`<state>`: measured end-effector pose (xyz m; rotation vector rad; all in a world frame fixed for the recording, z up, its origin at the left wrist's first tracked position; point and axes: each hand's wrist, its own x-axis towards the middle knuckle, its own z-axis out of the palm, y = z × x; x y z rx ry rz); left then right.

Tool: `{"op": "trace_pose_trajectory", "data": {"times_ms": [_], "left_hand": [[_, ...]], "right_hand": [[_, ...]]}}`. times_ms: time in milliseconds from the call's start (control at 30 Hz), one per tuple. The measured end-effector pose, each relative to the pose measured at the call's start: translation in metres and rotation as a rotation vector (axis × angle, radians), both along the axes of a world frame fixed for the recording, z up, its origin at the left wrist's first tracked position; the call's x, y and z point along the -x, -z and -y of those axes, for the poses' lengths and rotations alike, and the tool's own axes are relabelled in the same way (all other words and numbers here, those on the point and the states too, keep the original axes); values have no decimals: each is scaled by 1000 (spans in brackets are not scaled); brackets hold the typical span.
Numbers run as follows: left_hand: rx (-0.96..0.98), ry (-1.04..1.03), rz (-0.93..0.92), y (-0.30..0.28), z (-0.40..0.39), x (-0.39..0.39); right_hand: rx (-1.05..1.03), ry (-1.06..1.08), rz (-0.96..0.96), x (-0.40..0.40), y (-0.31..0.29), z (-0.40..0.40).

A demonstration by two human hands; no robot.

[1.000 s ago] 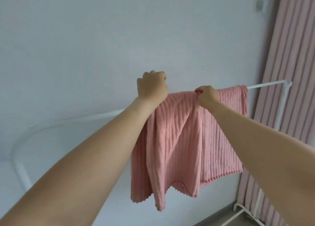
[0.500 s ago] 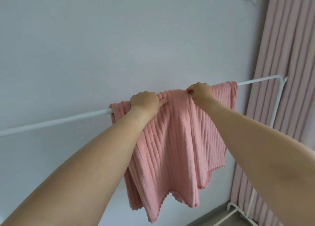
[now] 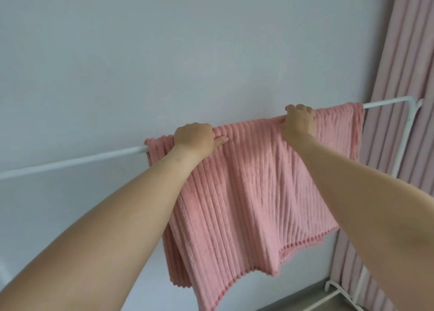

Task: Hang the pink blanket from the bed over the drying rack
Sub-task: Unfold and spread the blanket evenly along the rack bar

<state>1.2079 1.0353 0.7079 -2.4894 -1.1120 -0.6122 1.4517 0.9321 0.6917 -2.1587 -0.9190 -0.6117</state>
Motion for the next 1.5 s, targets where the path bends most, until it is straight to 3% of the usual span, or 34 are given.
{"op": "trace_pose_trajectory", "data": {"times_ms": [267, 367, 533, 633, 767, 867, 1000, 1100, 1200, 1267, 1333, 1400, 1500], "left_hand": [[-30, 125, 115, -1, 7, 23], [63, 126, 158, -9, 6, 48], [196, 70, 100, -22, -9, 112], [328, 156, 61, -35, -19, 157], [620, 368, -46, -43, -44, 208], [679, 436, -107, -43, -59, 221], [651, 405, -189, -41, -72, 225], [664, 395, -84, -37, -70, 225], [728, 561, 78, -39, -67, 226], [596, 581, 197, -40, -68, 220], [414, 474, 373, -39, -66, 214], [352, 439, 543, -38, -61, 216], [232, 506, 494, -41, -60, 233]], "right_hand": [[-303, -205, -15, 137, 19, -19], [-371, -267, -21, 183, 27, -21], [-337, -389, 94, 276, 64, -36], [-196, -302, 222, 321, 83, -51], [-142, -143, 129, 345, 82, -69], [-234, -19, 47, 343, 69, -63], [-358, 98, -38, 345, 35, -53], [-373, 97, -61, 362, -8, -52], [-531, -68, -74, 394, -21, -49], [-589, -172, -82, 410, -1, -46], [-480, -103, -68, 422, 30, -45], [-277, 33, -68, 428, 60, -47], [-119, 90, -63, 436, 86, -56]]}}
